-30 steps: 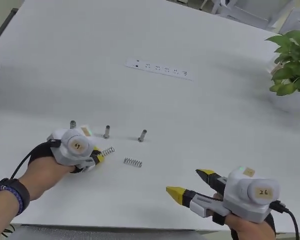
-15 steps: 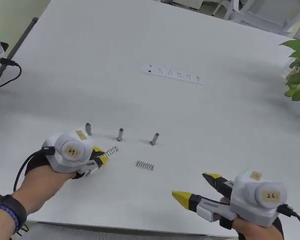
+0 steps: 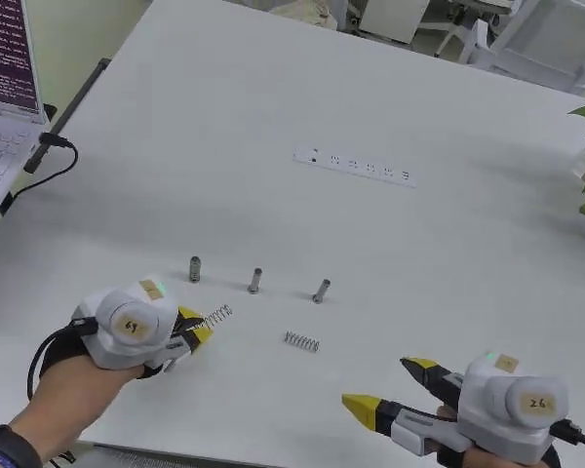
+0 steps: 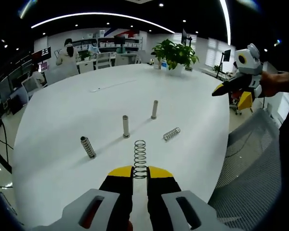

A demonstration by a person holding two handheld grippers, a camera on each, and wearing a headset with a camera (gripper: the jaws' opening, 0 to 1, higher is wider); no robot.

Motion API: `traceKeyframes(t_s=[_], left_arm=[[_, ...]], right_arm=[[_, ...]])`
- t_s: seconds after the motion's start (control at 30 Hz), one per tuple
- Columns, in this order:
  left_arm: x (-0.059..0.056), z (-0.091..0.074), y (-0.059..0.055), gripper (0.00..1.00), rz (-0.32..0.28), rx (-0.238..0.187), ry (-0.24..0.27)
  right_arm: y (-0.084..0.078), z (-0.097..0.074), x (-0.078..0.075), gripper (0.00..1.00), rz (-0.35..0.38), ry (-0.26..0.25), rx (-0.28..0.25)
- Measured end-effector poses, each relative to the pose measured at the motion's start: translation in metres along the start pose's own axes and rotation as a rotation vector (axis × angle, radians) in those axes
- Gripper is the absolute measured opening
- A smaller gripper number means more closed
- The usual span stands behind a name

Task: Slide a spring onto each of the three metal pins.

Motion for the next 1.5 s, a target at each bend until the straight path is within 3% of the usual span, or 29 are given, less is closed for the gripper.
traceKeyframes(t_s=[0.43,0.77,0.97,1.5], left_arm=[[-0.002,-0.025,0.003,0.03,0.013,-0.026,0.031],[-0.005,-0.048,0.009,0.03,0.075,-0.029,0.043],[-0.010,-0.050,0.007,0.03,0.093,-0.021,0.033],[-0.025,-0.047,0.023,0.03,0.139,-0.047,-0.014]], right_arm=[[-0.003,0.009,0.012,0.65,-0.029,0.046,0.018],[0.003,0.018,0.024,0.63,-0.042,0.090,0.006],[0.006,0.021,0.029,0.63,-0.058,0.112,0.006],[0.020,0.028,0.041,0.59,-0.091,0.164,-0.014]])
Point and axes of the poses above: the centre of the closed fingertips' face, and the gripper's own axes: z roughly forward along the fingers, x roughly to its left, y roughly out of its top, the point moved 7 cm from there along -z, roughly backward along the fingers, and after that the axes turned 6 degrees about -y, right-handed, at the moved point
